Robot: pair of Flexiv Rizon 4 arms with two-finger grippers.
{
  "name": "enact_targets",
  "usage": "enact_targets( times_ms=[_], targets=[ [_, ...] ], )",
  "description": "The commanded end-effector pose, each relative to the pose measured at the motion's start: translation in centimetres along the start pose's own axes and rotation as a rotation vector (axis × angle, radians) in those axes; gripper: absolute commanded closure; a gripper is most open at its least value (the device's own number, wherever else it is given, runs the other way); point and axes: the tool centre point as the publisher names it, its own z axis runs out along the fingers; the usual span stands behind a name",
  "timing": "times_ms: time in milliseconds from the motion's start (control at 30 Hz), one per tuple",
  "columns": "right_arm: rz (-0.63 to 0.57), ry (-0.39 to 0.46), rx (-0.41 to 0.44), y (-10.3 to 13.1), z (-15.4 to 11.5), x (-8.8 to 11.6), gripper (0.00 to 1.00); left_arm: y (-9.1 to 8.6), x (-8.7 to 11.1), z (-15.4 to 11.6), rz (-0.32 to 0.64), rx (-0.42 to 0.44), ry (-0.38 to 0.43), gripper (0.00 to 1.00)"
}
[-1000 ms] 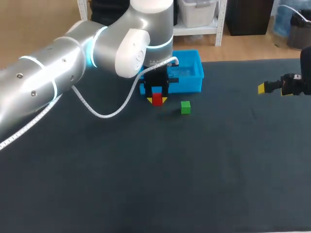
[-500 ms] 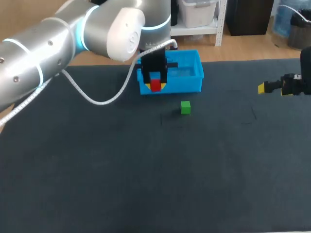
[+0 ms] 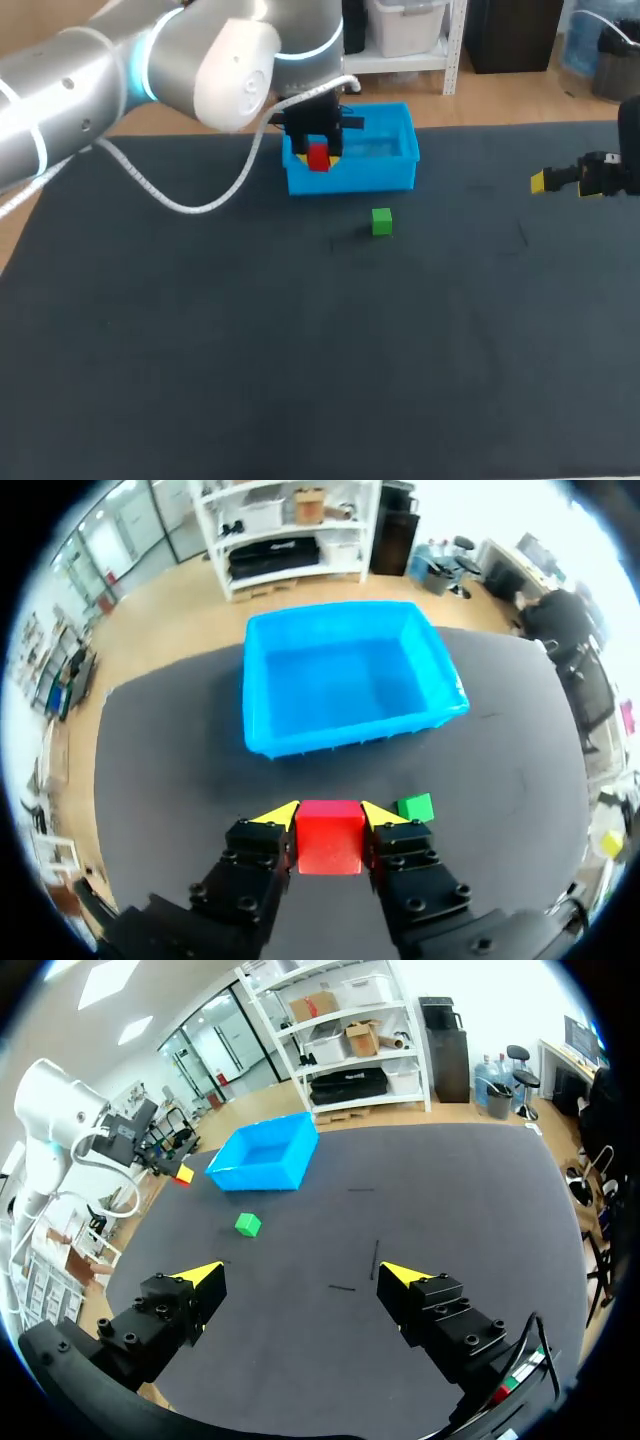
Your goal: Use the left arm to pick the red cube and place it into the blue plastic box first, then use the right arm to grasp the green cube and put it into the same blue plastic box after the first action is fully finished.
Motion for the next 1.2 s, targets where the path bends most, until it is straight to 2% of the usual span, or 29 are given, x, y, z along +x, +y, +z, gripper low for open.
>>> enact_targets(
  times_ms=[33,167,500,900,1200],
  targets=[
    [-0.001,0.001,0.001,0.0,0.0,0.0,0.0,1.0,1.0,-0.6,0.042,0.055,-0.118,1.0],
    [-0.001,0.001,0.001,0.0,0.0,0.0,0.0,1.4,0.5,-1.4,0.087,0.089,-0.187,1.0],
    [-0.001,0.001,0.001,0.0,0.0,0.0,0.0,1.9,0.1,-2.5,0.139,0.134,-0.248,1.0],
    [-0.001,0.001,0.001,0.0,0.0,0.0,0.0,2.6,-0.5,-2.2,0.154,0.171,-0.269,1.0],
    [-0.001,0.001,0.001,0.0,0.0,0.0,0.0,2.8,-3.0,-0.9,0.176,0.183,-0.273,1.0]
  ],
)
